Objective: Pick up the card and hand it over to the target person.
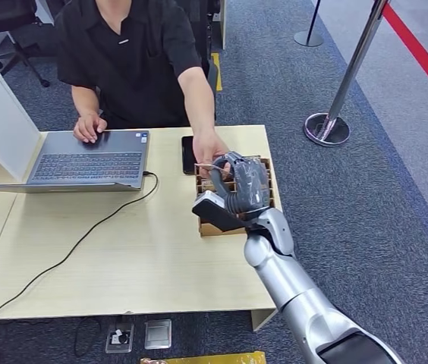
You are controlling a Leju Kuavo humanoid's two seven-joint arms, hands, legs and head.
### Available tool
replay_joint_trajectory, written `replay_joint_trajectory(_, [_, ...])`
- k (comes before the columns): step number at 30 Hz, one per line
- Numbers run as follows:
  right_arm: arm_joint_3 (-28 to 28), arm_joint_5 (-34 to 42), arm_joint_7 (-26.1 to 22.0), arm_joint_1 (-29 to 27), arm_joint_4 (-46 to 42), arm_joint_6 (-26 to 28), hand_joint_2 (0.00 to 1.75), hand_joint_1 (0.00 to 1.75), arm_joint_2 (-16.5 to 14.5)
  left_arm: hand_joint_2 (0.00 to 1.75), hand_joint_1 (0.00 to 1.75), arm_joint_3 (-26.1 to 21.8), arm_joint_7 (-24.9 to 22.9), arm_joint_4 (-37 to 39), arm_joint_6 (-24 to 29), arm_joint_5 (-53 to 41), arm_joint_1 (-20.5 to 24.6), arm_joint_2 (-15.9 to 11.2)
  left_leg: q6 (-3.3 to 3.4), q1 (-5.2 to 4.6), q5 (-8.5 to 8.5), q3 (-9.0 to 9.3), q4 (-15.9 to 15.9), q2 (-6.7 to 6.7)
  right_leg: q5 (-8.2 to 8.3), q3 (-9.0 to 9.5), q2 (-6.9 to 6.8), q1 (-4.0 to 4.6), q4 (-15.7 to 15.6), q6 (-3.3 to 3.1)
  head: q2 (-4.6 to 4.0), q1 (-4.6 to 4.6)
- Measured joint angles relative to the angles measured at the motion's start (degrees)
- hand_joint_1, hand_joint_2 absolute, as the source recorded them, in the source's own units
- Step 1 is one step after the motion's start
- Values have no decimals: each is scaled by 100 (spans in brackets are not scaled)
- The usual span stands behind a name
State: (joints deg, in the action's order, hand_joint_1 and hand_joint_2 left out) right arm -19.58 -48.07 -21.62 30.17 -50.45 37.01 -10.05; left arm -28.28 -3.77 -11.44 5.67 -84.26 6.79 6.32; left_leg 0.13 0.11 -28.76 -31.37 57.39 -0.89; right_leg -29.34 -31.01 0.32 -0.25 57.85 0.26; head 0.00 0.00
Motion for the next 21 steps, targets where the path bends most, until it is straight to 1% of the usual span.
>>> replay_joint_trajectory(1, [44,15,13,-23,-65,27,175,0,32,0,0,-19,5,-3,16,16,-13,2,0,0,0,0,1,-2,-1,0,-2,0,0,0,0,0])
replay_joint_trajectory(5, [267,65,52,-126,-202,150,0,0,187,0,0,-82,48,-2,87,68,-59,11,1,0,2,-2,-1,-7,0,0,-8,0,-2,1,0,0])
replay_joint_trajectory(8, [656,210,144,-258,-65,239,0,0,371,0,0,-165,92,2,166,141,-102,10,2,1,2,2,-2,-16,-1,6,-16,0,-7,2,0,0])
replay_joint_trajectory(9, [872,241,205,-316,10,263,0,0,440,0,0,-195,96,6,191,165,-121,6,2,1,1,5,-3,-19,-3,11,-19,1,-9,2,0,0])
replay_joint_trajectory(11, [1334,393,73,-454,188,294,0,0,586,0,0,-221,87,18,209,172,-169,-12,3,1,2,9,-6,-27,-4,18,-27,1,-14,3,0,0])
replay_joint_trajectory(14, [2148,411,-131,-697,335,299,0,0,673,0,0,-245,98,32,167,163,-231,-36,4,2,4,10,-8,-35,-3,24,-36,2,-22,4,0,0])
replay_joint_trajectory(17, [3159,-56,-46,-1010,325,299,0,0,678,0,0,-282,153,37,112,169,-270,-48,3,1,0,8,-4,-34,-7,22,-34,1,-19,2,0,0])
replay_joint_trajectory(19, [3835,-408,95,-1187,510,295,87,0,695,0,0,-298,241,42,70,170,-276,-49,2,1,1,6,-5,-41,-7,20,-42,1,-22,1,0,0])
replay_joint_trajectory(21, [4123,-441,169,-1249,842,293,175,0,757,0,0,-299,315,43,6,165,-271,-46,1,2,5,4,-10,-45,-4,19,-47,1,-28,2,0,0])
